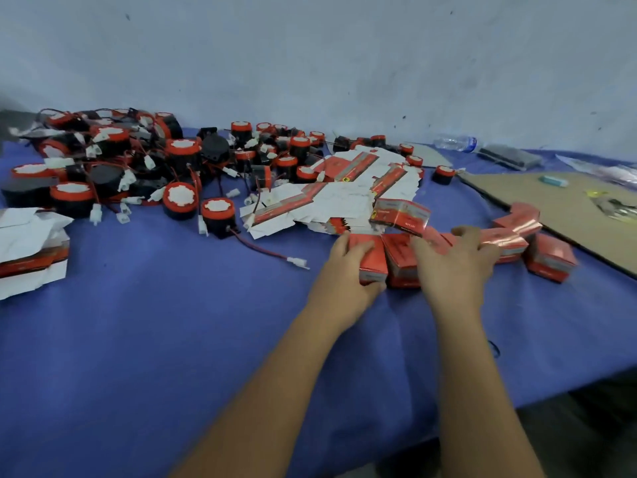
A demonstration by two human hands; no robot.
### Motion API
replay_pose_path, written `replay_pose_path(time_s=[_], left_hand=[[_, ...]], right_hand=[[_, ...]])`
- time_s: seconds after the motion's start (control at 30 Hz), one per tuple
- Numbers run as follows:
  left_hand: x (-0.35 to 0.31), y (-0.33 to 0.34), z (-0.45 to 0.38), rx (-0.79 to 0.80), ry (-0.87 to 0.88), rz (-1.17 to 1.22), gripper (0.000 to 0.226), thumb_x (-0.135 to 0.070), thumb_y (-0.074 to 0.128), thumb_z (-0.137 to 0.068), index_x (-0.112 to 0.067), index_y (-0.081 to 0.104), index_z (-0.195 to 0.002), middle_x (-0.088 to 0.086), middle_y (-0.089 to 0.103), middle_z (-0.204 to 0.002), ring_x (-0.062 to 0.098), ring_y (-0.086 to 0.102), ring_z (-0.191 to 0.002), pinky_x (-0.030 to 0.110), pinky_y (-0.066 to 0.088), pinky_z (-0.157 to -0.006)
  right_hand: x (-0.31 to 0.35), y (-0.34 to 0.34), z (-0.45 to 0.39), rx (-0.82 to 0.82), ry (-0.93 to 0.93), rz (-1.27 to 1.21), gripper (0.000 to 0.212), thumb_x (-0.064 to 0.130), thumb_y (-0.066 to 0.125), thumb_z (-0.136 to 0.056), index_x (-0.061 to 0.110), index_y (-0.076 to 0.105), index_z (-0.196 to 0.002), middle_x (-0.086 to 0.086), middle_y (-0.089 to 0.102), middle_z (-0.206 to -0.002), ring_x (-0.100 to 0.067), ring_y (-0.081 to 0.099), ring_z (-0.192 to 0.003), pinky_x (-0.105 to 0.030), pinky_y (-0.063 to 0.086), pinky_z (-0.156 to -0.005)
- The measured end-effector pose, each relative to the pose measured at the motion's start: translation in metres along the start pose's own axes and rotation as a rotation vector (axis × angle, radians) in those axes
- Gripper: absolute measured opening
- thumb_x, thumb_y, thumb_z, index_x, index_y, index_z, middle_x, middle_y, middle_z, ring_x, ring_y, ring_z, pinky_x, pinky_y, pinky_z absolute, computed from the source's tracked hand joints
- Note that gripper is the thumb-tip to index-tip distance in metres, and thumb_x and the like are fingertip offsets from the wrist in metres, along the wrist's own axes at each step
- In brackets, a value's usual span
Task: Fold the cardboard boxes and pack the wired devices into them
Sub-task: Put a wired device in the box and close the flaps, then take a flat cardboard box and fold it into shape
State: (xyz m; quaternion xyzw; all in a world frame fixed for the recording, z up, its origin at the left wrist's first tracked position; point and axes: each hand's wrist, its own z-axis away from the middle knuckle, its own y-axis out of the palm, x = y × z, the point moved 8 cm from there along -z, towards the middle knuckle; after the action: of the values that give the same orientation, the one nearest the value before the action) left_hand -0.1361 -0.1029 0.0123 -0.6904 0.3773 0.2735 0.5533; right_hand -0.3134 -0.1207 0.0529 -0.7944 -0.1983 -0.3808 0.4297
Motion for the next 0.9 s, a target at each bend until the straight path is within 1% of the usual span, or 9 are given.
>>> replay_pose_path(time_s=[0.1, 0.17, 0.3, 0.4, 0.5, 0.63, 0.73, 0.8, 0.9], left_hand=[[0.001, 0.000, -0.010, -0.087, -0.040, -0.085, 0.068, -0.028, 0.074, -0.085, -0.026, 0.045, -0.146, 0.004, 0.019, -0.160, 0.030, 0.038, -0.138, 0.039, 0.041, -0.107], [-0.001, -0.003, -0.012, -0.127, -0.061, -0.132, 0.065, -0.031, 0.075, -0.083, -0.028, 0.048, -0.142, 0.008, 0.022, -0.155, 0.035, 0.044, -0.130, 0.043, 0.044, -0.102], [0.005, -0.012, -0.004, -0.271, -0.086, -0.235, 0.062, -0.041, 0.071, -0.084, -0.034, 0.047, -0.141, 0.007, 0.030, -0.135, 0.031, 0.045, -0.120, 0.040, 0.047, -0.094], [0.008, -0.014, -0.001, -0.282, -0.114, -0.221, 0.060, -0.044, 0.067, -0.086, -0.034, 0.043, -0.140, 0.001, 0.033, -0.115, 0.026, 0.050, -0.104, 0.036, 0.049, -0.079], [0.001, -0.004, -0.001, -0.164, -0.043, -0.113, 0.046, -0.033, 0.060, -0.087, -0.030, 0.047, -0.131, -0.002, 0.053, -0.114, 0.026, 0.057, -0.104, 0.038, 0.049, -0.079], [-0.018, 0.022, 0.003, 0.137, 0.130, -0.026, 0.046, -0.011, 0.050, -0.082, -0.018, 0.056, -0.127, 0.008, 0.063, -0.126, 0.032, 0.055, -0.118, 0.045, 0.048, -0.093], [-0.015, 0.013, -0.001, 0.089, 0.071, -0.060, 0.023, 0.001, 0.047, -0.083, -0.017, 0.061, -0.080, 0.023, 0.063, -0.090, 0.048, 0.058, -0.095, 0.048, 0.049, -0.074], [-0.001, -0.009, -0.007, 0.001, -0.030, -0.111, 0.034, 0.002, 0.047, -0.084, -0.014, 0.035, -0.056, 0.024, 0.050, -0.070, 0.053, 0.052, -0.086, 0.052, 0.045, -0.067], [0.029, -0.041, -0.012, 0.017, -0.132, -0.452, 0.033, -0.012, 0.043, -0.093, -0.016, 0.036, -0.061, 0.004, 0.045, -0.067, 0.040, 0.058, -0.091, 0.043, 0.042, -0.070]], right_hand=[[-0.016, 0.024, 0.004, 0.291, 0.063, 0.064, 0.066, 0.037, 0.075, -0.071, 0.021, 0.043, -0.127, -0.006, 0.030, -0.120, -0.030, 0.047, -0.097, -0.033, 0.038, -0.081], [-0.014, 0.034, -0.004, 0.340, 0.029, 0.101, 0.063, 0.026, 0.076, -0.073, 0.018, 0.046, -0.129, -0.014, 0.035, -0.132, -0.032, 0.050, -0.098, -0.030, 0.038, -0.079], [0.001, 0.051, -0.027, 0.303, -0.049, 0.138, 0.050, 0.021, 0.076, -0.077, 0.013, 0.056, -0.122, -0.016, 0.048, -0.131, -0.030, 0.053, -0.089, -0.029, 0.039, -0.072], [-0.004, 0.052, -0.039, 0.236, 0.013, 0.101, 0.041, 0.007, 0.064, -0.086, 0.006, 0.051, -0.124, -0.021, 0.040, -0.134, -0.032, 0.049, -0.085, -0.031, 0.038, -0.073], [-0.007, 0.040, -0.039, 0.117, 0.095, -0.019, 0.039, 0.011, 0.058, -0.089, 0.009, 0.050, -0.127, -0.017, 0.035, -0.136, -0.031, 0.049, -0.098, -0.027, 0.036, -0.078], [0.030, 0.017, -0.024, -0.091, -0.062, -0.029, 0.041, 0.018, 0.056, -0.085, 0.014, 0.055, -0.126, -0.011, 0.040, -0.132, -0.032, 0.046, -0.118, -0.040, 0.041, -0.097], [0.081, 0.015, 0.004, -0.160, -0.347, -0.083, 0.034, 0.012, 0.057, -0.084, 0.012, 0.062, -0.118, -0.012, 0.049, -0.125, -0.028, 0.050, -0.114, -0.029, 0.039, -0.091], [0.110, 0.040, 0.022, 0.004, -0.499, -0.137, 0.029, 0.006, 0.053, -0.087, 0.013, 0.063, -0.113, -0.010, 0.053, -0.121, -0.024, 0.052, -0.110, -0.024, 0.038, -0.084], [0.133, 0.097, 0.045, 0.344, -0.560, -0.103, 0.032, -0.001, 0.047, -0.089, 0.016, 0.063, -0.112, -0.006, 0.054, -0.123, -0.022, 0.053, -0.108, -0.035, 0.045, -0.086]])
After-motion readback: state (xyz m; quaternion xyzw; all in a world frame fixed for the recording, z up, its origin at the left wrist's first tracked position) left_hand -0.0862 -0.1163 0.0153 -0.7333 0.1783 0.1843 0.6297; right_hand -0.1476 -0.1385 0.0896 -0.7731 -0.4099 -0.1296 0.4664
